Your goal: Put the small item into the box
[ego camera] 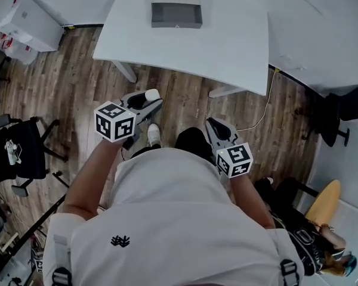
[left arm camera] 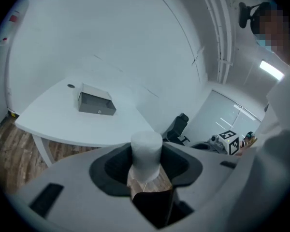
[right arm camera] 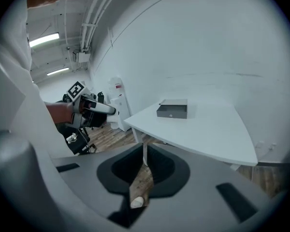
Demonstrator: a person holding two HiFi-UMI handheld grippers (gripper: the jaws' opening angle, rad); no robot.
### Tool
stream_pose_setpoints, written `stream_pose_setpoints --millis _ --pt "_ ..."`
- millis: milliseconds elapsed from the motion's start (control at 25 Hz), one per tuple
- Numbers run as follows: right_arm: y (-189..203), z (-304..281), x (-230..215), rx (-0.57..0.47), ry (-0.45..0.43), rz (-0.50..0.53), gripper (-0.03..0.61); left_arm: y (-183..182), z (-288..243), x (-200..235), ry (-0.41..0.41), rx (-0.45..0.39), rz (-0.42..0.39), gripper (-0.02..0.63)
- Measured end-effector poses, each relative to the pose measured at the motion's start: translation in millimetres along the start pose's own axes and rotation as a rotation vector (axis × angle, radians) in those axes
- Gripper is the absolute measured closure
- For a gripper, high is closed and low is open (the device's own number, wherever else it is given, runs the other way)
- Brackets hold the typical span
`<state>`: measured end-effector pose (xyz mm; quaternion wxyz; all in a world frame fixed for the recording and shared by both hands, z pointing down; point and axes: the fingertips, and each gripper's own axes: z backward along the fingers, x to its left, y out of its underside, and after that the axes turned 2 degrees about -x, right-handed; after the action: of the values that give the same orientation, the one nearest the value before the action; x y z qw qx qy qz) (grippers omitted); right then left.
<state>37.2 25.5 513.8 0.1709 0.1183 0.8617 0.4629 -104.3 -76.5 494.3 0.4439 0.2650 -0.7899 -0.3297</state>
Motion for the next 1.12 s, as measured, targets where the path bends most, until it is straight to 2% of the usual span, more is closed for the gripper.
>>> stream_pose_setpoints --millis 120,280,600,760,1120 --pt "-2.7 -7.9 -8.4 0.008 -0.002 -0.001 0.551 -15.8 -16.0 15.0 -0.008 -0.004 -0.008 0.433" --pt "-15.8 -27.7 -43.0 0.003 -0.024 0.0 0.551 -51.1 -49.6 34.6 -0.034 -0.006 -0.033 0.433" --pt "-78.4 -73.2 -131.5 -0.017 -0.109 0.076 0.551 -129.0 -128.5 80.5 -0.146 0.019 -0.102 0.433" --pt "-98.4 -88.1 -171.6 -0.027 -0.131 0.071 0.551 -158.8 -172.4 111.9 -0.203 0.074 -0.143 0.433" --pt "-97.6 -99.2 -234.5 -0.014 -0.163 0.004 0.551 -179.2 -247.8 173.8 -0.305 0.297 -0.217 0.433"
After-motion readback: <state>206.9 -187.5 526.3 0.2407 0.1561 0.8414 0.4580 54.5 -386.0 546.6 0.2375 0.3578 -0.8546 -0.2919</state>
